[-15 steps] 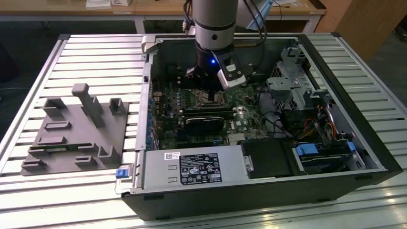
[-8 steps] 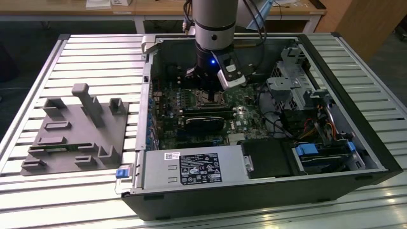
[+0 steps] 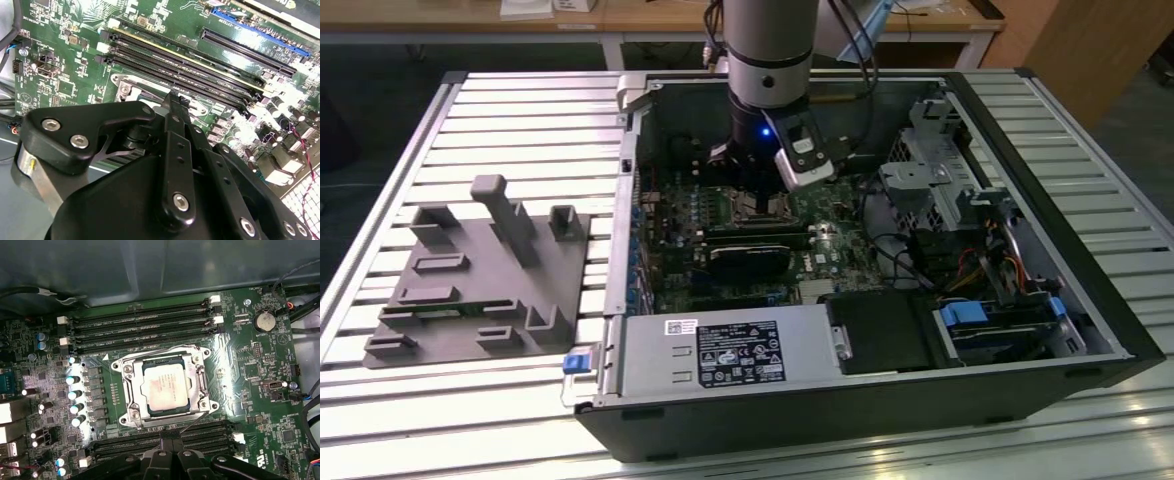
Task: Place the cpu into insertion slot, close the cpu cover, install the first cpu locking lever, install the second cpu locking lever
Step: 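Install the second cpu locking lever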
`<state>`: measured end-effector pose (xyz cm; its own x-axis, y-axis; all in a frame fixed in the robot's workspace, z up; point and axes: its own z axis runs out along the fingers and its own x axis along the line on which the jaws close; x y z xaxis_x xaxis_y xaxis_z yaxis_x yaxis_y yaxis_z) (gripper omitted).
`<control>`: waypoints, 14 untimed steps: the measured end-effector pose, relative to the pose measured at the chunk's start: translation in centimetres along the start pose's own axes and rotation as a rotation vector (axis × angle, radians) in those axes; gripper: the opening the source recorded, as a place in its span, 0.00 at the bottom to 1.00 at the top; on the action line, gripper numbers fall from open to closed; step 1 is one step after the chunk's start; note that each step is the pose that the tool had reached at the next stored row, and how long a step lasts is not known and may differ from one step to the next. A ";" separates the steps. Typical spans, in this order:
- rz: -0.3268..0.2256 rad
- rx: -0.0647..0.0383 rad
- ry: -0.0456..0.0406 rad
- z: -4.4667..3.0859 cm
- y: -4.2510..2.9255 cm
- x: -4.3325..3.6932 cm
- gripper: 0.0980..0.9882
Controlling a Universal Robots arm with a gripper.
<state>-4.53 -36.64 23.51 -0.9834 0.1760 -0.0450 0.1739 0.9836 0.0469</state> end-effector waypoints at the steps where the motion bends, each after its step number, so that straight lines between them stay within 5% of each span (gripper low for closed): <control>1: 0.000 -0.001 0.0001 0.01 -0.01 0.01 0.01; 14: 0.001 -0.011 0.0020 0.19 -0.18 0.14 0.01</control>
<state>-4.69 -36.78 23.30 -0.9833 0.1766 -0.0430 0.1740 0.9830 0.0580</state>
